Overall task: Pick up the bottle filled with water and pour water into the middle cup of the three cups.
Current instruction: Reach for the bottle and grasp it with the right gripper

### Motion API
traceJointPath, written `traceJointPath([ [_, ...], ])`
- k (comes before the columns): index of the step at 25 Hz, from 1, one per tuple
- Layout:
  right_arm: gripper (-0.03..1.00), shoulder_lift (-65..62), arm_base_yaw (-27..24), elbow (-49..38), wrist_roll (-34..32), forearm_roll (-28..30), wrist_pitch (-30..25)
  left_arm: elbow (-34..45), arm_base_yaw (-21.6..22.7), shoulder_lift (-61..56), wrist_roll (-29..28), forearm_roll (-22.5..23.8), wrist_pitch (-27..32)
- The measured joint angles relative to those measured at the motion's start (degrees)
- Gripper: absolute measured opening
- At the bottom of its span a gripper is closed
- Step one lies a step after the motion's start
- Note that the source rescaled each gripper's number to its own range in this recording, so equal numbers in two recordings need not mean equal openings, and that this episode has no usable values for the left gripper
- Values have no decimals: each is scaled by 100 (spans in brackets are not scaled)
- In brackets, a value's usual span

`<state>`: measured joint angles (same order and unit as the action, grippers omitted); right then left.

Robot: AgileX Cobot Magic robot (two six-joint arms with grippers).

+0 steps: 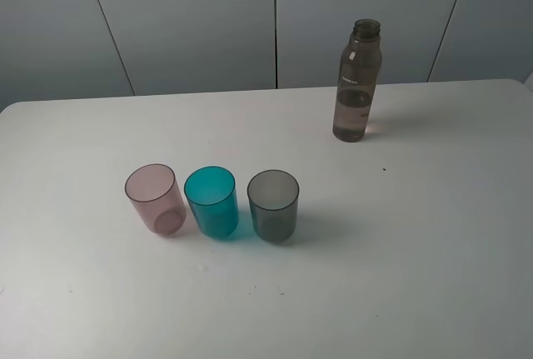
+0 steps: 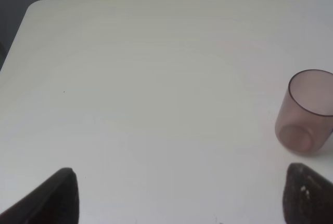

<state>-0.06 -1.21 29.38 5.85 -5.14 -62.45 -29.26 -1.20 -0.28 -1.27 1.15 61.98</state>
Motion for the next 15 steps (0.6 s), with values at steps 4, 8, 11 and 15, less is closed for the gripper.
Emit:
traceJointPath([
  [4,100,0,0,0,0,0,0,0,0,0,0,0,0],
  [8,100,0,0,0,0,0,0,0,0,0,0,0,0],
  [11,100,0,0,0,0,0,0,0,0,0,0,0,0],
  [15,100,0,0,0,-25,0,0,0,0,0,0,0,0],
])
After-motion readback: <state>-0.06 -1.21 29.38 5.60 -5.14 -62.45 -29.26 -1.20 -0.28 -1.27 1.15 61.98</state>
